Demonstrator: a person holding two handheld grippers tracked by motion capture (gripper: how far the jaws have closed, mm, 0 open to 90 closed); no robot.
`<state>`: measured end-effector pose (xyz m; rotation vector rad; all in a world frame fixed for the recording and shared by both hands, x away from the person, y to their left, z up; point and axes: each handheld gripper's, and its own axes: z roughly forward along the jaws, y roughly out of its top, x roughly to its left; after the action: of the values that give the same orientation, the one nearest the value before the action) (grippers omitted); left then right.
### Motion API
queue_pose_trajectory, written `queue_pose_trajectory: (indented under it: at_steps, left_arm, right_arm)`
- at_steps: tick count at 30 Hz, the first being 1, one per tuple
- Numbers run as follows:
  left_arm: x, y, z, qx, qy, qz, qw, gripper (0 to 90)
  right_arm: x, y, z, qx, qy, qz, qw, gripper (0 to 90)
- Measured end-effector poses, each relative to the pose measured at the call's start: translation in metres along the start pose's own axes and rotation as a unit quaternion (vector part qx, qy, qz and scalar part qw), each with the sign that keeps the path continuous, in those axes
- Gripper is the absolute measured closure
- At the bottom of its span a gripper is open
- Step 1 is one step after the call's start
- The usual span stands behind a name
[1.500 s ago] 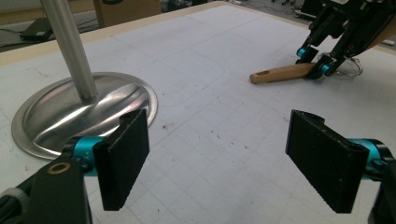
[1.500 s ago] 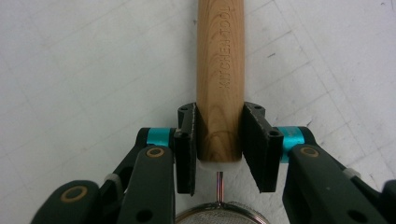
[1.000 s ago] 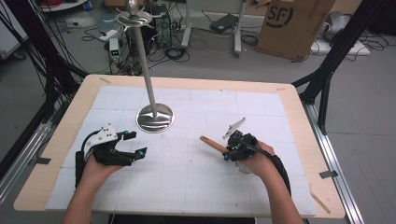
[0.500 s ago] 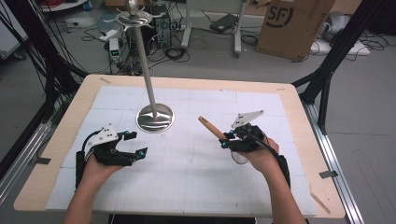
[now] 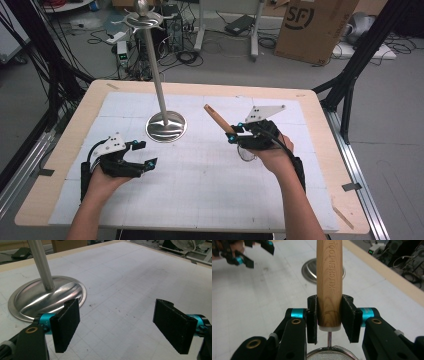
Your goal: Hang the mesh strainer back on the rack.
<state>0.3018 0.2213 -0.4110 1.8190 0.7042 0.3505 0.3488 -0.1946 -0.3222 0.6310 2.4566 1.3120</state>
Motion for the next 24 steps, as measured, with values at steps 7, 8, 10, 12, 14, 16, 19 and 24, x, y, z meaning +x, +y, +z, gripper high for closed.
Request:
queue_pose_trajectory:
  at_steps: [7, 8, 10, 12, 14, 16, 19, 24]
  left_arm:
    - [0.0, 0.0, -0.001, -0.003, -0.001, -0.001, 1.0, 22.1]
    - [0.0, 0.0, -0.001, -0.003, -0.001, -0.001, 1.0, 22.1]
    - [0.0, 0.0, 0.0, -0.002, -0.001, 0.0, 1.0, 22.1]
    - [0.0, 0.0, 0.0, -0.001, -0.002, 0.0, 1.0, 22.1]
    - [0.0, 0.0, 0.0, -0.001, -0.003, 0.0, 1.0, 22.1]
    - [-0.001, 0.0, 0.0, -0.001, -0.003, 0.0, 1.0, 22.2]
    - [-0.001, 0.0, 0.0, -0.001, -0.003, 0.0, 1.0, 22.2]
    - [0.0, 0.0, 0.0, -0.001, -0.003, 0.0, 1.0, 22.2]
  right_arm:
    - [-0.002, 0.024, -0.001, -0.022, 0.004, -0.004, 0.9997, 68.0]
    - [-0.002, 0.028, -0.001, -0.026, 0.004, -0.009, 0.9996, 68.0]
    - [-0.001, 0.036, -0.003, -0.034, 0.004, -0.011, 0.9994, 68.0]
    - [-0.002, 0.044, -0.004, -0.04, 0.006, -0.019, 0.999, 68.0]
    - [-0.002, 0.052, -0.006, -0.045, 0.005, -0.019, 0.9988, 68.0]
    - [-0.003, 0.059, -0.007, -0.047, 0.004, -0.022, 0.9986, 68.0]
    - [-0.005, 0.067, -0.009, -0.062, 0.005, -0.025, 0.9977, 68.0]
    - [-0.009, 0.077, -0.013, -0.081, 0.01, -0.018, 0.9965, 68.0]
